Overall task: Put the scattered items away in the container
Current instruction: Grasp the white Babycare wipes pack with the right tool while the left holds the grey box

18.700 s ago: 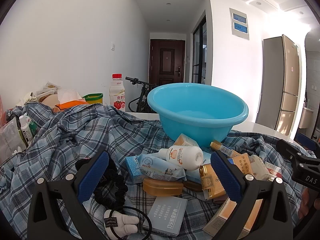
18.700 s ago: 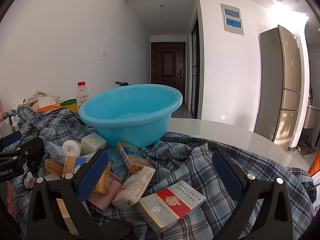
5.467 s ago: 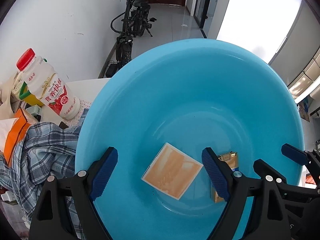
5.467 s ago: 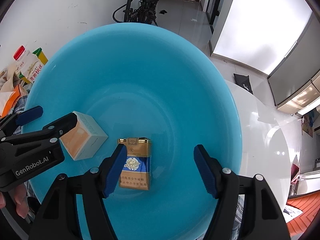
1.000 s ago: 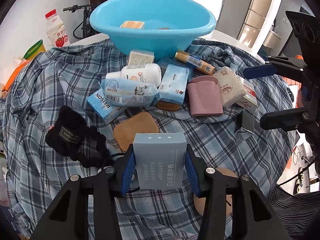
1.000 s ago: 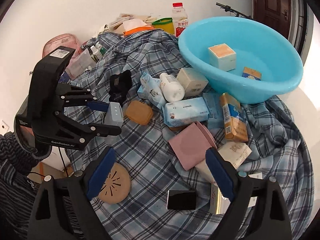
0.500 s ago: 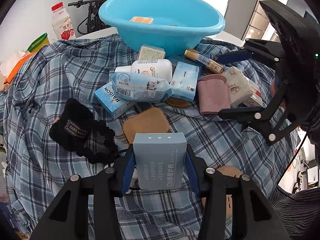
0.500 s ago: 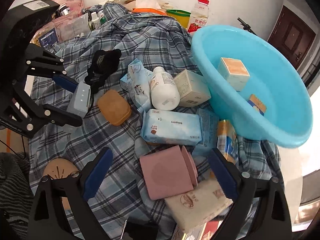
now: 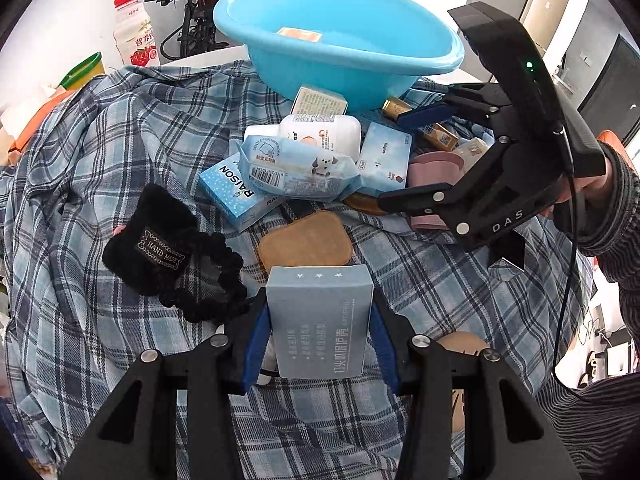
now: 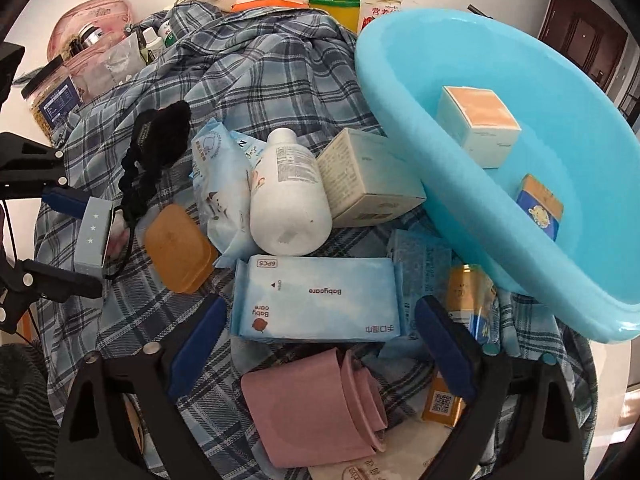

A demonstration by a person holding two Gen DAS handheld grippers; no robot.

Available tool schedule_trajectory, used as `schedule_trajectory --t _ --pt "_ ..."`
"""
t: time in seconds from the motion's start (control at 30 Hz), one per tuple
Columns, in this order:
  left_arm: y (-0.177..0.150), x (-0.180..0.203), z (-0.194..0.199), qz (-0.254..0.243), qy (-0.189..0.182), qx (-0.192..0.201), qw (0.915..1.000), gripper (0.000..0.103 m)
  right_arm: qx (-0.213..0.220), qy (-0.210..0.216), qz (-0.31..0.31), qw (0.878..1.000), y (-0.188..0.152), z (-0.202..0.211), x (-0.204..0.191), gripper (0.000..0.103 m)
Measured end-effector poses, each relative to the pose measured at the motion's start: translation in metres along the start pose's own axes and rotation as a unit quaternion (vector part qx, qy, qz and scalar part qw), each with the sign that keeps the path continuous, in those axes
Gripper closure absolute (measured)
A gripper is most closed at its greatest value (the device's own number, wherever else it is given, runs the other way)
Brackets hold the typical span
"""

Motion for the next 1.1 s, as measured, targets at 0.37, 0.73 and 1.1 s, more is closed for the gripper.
schedule_trajectory --t 0.37,0.73,1.1 --pt "0.004 0.004 -0.001 -0.005 -0.004 0.002 1.0 0.054 0.039 0.009 -0.025 0.999 -0.01 0.047 -0.012 0.034" --pt "0.02 0.006 0.021 0.02 0.02 0.055 0.9981 0.054 0.138 -0.072 -0.125 0.98 -0.021 0.107 0.01 0.033" --pt "0.056 0.024 0.101 0.007 0.062 0.191 0.9797 0.054 0.272 -0.173 -0.221 0.921 -0.065 0.216 0.005 0.033"
Point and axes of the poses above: each gripper's, at about its wrist camera, not at the fingertips, and z roughly against the way its jaws point, x to its right, y to its top, the point moved 10 cm from there along -z, roughly the way its jaws point, and after that the axes turned 6 degrees about -z, right-handed, at the moved point
